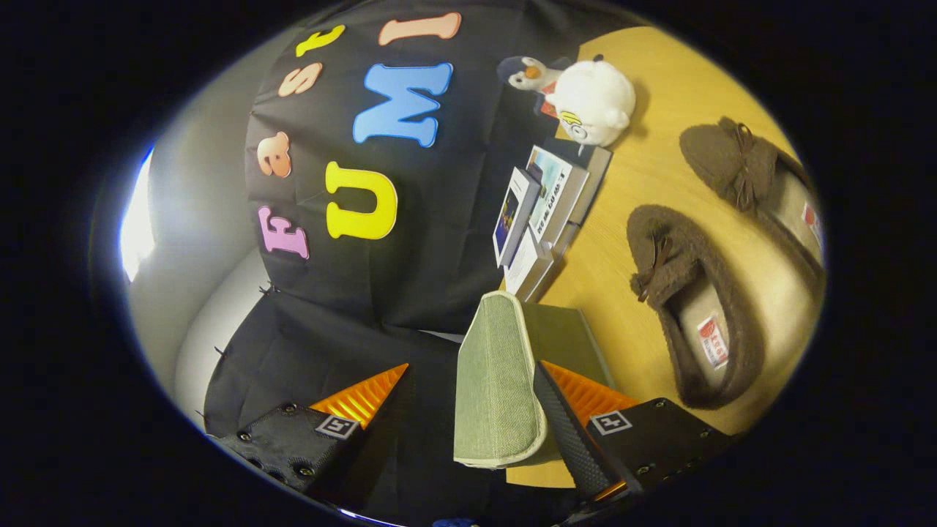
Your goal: Open the storage box then place both shoes into the box .Put the left shoe in first, then the right shoe, with the right side of both shoes facing outward in a uniform manner.
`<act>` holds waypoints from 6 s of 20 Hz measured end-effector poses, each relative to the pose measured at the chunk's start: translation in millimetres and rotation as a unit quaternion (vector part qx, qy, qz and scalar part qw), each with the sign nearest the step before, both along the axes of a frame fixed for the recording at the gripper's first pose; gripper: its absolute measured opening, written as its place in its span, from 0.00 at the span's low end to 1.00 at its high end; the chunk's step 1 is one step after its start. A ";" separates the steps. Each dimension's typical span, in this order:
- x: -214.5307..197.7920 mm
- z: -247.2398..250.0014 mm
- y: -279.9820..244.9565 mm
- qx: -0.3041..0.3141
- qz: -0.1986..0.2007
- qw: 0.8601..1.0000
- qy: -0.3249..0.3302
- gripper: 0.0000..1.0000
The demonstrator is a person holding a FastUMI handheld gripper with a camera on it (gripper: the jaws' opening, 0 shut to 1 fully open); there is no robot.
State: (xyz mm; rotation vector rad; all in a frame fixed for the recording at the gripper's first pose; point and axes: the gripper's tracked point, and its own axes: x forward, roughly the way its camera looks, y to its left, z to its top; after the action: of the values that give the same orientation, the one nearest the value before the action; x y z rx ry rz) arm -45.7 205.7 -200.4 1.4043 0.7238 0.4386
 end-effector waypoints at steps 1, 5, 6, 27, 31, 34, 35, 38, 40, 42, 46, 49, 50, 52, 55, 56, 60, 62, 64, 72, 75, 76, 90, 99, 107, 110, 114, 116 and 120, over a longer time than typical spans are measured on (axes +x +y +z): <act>-3.5 -2.6 5.1 0.012 0.003 1.000 0.008 0.99; -8.8 -23.4 21.4 0.035 0.014 0.999 0.037 0.99; -10.3 -29.5 25.0 0.038 0.018 0.998 0.044 0.99; -16.8 -38.5 47.0 0.113 0.072 0.988 0.083 0.32; -12.3 -30.4 62.5 0.045 0.089 0.994 0.043 0.08; -16.6 -9.4 62.7 0.018 0.120 0.992 0.026 0.00; -13.7 -0.9 61.4 0.011 0.120 0.993 0.017 0.00; -10.5 27.3 59.0 -0.005 0.128 0.992 -0.015 0.00; -9.5 44.0 62.4 -0.019 0.135 0.990 -0.035 0.00; -5.6 56.0 68.5 -0.044 0.146 0.987 -0.044 0.00; 2.8 86.5 89.0 -0.063 0.161 0.983 -0.062 0.00; 8.7 103.0 108.2 -0.094 0.175 0.977 -0.076 0.00; 10.1 108.7 115.3 -0.104 0.179 0.975 -0.082 0.00; 10.6 128.3 131.3 -0.113 0.182 0.972 -0.095 0.00; 9.5 147.6 155.9 -0.132 0.190 0.967 -0.111 0.00; 9.1 152.9 164.4 -0.140 0.194 0.964 -0.114 0.00; 6.3 165.5 196.2 -0.175 0.206 0.954 -0.131 0.00; 4.2 169.3 212.9 -0.182 0.212 0.950 -0.137 0.00; 1.7 171.1 231.0 -0.182 0.218 0.949 -0.139 0.00; -12.3 155.1 286.9 -0.191 0.261 0.935 -0.144 0.05; -13.7 142.9 290.9 -0.205 0.264 0.930 -0.153 0.29; -11.1 139.4 288.9 -0.212 0.262 0.929 -0.154 0.37; 35.1 121.3 143.0 -0.345 0.170 0.903 -0.191 0.97; 50.1 81.5 33.9 -0.443 0.128 0.870 -0.174 0.97; 52.8 21.5 -38.5 -0.509 0.117 0.842 -0.134 0.97; 50.0 -2.6 -57.0 -0.517 0.120 0.840 -0.115 0.97; 46.8 -38.4 -81.8 -0.529 0.116 0.835 -0.093 0.97; 43.0 -55.8 -89.0 -0.532 0.122 0.835 -0.078 0.97; 30.3 -93.8 -101.2 -0.536 0.136 0.832 -0.051 0.98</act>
State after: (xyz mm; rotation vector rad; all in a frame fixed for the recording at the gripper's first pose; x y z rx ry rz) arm -15.4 104.5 -294.2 0.2105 0.8783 0.2379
